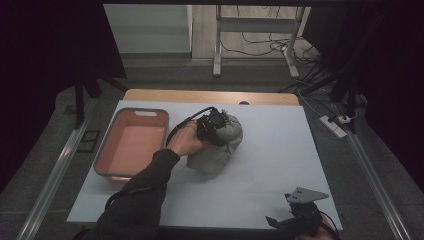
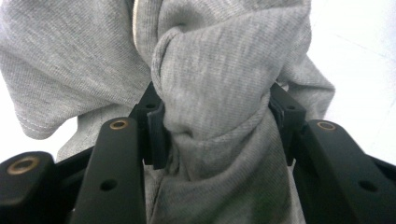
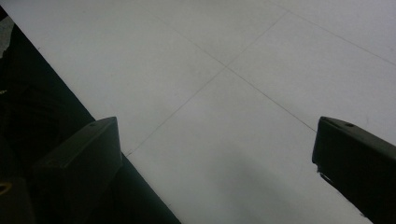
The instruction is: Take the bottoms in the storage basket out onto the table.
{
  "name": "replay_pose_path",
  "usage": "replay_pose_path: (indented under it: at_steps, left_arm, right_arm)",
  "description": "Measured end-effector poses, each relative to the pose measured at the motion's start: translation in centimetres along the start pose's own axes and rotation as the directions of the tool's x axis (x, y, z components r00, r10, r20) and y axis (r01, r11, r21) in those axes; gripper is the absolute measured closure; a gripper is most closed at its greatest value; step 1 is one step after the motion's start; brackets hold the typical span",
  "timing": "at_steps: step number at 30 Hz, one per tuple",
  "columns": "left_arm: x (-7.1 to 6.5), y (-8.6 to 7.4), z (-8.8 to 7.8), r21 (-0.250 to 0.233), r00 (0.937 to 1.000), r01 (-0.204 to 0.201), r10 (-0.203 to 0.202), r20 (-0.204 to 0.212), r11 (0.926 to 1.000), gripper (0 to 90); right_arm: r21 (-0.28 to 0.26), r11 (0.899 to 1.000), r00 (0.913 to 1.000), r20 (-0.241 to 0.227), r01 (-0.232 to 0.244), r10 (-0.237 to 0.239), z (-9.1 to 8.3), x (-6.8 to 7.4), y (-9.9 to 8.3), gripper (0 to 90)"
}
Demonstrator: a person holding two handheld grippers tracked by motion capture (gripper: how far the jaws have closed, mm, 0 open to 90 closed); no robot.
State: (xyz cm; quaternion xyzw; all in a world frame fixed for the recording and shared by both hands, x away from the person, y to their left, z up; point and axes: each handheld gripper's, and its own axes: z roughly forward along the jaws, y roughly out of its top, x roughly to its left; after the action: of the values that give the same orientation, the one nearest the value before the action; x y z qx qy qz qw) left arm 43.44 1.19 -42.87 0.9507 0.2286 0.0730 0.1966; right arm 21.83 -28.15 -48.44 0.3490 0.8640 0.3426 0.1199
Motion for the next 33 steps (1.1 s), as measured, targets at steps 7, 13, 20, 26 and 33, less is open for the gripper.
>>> replay_pose_path:
  at_steps: [7, 13, 20, 26, 33]
  left_arm:
    - [0.1, -0.3, 0.9, -0.003, 1.0000, -0.001, 0.001, 0.000, 1.0000, 50.2]
    - [0.2, -0.7, 1.9, -0.005, 0.9999, 0.013, -0.012, 0.012, 0.9999, 49.1]
    - [-0.1, -0.9, 2.9, -0.012, 0.9999, 0.004, -0.004, 0.012, 0.9999, 47.9]
    - [-0.5, -1.1, 3.8, -0.019, 0.9996, -0.028, 0.028, -0.011, 0.9994, 44.7]
    - [-0.1, -1.5, 4.9, 0.002, 1.0000, 0.001, -0.001, 0.010, 1.0000, 41.0]
  right_arm:
    - [0.000, 1.000, 1.0000, -0.001, 0.001, -0.001, 0.0, 0.0, 0.0, 1.5]
    - [0.002, 1.000, 1.0000, -0.001, 0.004, -0.004, 0.0, 0.0, 0.0, 1.5]
    - [0.005, 1.000, 1.0000, -0.003, 0.007, -0.007, 0.0, 0.1, 0.0, 1.5]
    - [0.003, 1.000, 0.9999, -0.003, 0.012, -0.012, 0.0, 0.1, 0.0, 1.5]
    - [0.004, 1.000, 0.9999, -0.003, 0.012, -0.012, 0.0, 0.1, 0.0, 1.5]
